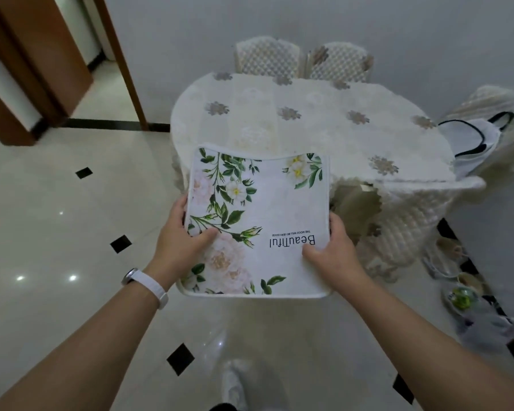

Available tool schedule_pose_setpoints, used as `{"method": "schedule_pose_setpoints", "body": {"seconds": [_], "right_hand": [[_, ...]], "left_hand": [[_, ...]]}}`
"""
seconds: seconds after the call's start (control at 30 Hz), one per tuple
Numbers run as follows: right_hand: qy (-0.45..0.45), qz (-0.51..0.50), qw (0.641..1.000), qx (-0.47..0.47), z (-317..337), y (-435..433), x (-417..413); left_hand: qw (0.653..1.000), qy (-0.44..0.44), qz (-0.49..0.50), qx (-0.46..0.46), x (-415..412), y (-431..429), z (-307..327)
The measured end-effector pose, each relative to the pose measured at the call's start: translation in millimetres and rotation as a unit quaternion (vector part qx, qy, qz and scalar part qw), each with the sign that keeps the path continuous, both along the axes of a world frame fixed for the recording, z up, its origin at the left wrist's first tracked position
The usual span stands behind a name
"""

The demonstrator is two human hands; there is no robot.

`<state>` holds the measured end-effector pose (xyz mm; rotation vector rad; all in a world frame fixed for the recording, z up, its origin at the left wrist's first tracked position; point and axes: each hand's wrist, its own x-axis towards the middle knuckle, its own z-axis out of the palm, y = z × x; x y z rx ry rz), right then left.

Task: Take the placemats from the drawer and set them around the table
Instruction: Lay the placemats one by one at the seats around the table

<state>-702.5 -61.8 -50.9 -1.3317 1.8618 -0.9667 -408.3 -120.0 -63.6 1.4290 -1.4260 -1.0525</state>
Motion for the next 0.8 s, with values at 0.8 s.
{"method": "schedule_pose_setpoints", "body": {"seconds": [0.8], "right_hand": [[-0.054,0.212,0.975,0.026,-23,-298,147]], "left_hand": [[0.978,-0.024,0.205,0.018,144,-173,11]]}}
